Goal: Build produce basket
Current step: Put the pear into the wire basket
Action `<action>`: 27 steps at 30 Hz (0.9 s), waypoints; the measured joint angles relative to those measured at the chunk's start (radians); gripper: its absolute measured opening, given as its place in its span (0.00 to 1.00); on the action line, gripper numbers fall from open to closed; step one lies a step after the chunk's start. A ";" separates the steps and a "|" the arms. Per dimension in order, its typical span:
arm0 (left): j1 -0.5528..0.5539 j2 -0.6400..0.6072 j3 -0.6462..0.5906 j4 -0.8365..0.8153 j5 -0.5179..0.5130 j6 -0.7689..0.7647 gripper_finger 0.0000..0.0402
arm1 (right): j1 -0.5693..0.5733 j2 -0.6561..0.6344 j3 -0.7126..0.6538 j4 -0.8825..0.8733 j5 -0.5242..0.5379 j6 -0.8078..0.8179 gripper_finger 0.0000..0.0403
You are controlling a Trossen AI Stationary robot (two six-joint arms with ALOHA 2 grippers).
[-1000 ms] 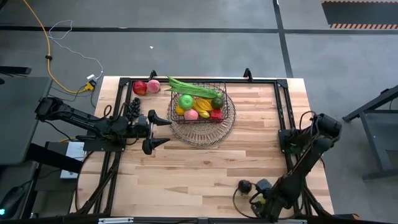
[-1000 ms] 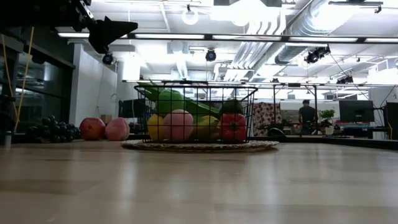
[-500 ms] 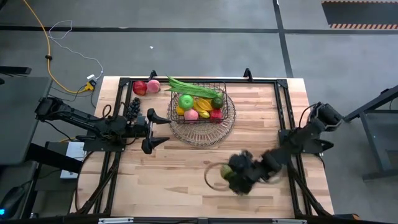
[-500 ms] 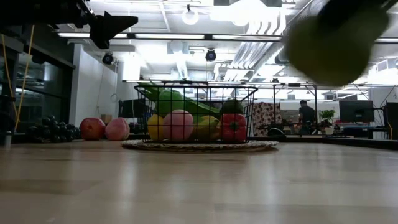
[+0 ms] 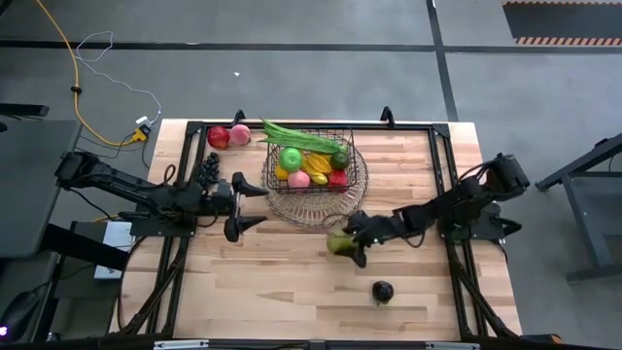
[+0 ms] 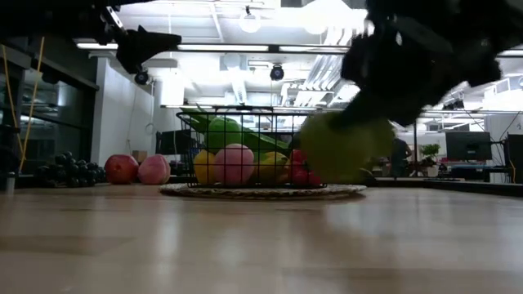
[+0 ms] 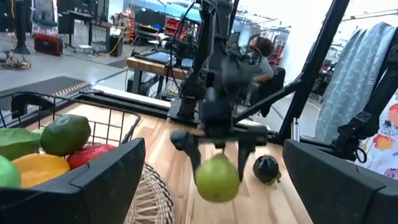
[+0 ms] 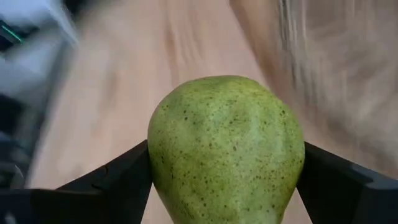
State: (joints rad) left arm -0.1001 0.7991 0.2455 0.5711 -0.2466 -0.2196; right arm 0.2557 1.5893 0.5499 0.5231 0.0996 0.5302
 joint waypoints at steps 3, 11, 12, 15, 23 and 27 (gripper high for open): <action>0.000 0.021 0.000 0.009 0.000 0.002 0.92 | -0.052 0.000 -0.045 0.241 0.009 -0.135 0.78; 0.005 0.094 0.000 0.050 -0.012 0.075 0.92 | -0.151 -0.001 -0.012 0.488 -0.004 -0.351 0.79; 0.009 0.100 0.000 0.072 -0.015 0.099 0.92 | -0.154 -0.001 -0.002 0.490 -0.003 -0.364 0.79; 0.025 0.106 0.000 0.155 -0.015 0.176 0.92 | -0.163 -0.001 0.031 0.483 -0.005 -0.449 0.79; 0.055 0.087 0.002 0.197 0.059 0.207 0.92 | -0.258 -0.009 0.216 0.238 0.060 -0.455 0.79; 0.059 0.087 0.002 0.173 0.056 0.215 0.92 | -0.305 0.013 0.317 -0.012 0.161 -0.402 0.79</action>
State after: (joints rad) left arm -0.0410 0.8864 0.2474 0.7439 -0.1902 -0.0044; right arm -0.0489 1.6019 0.8670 0.5112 0.2604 0.1282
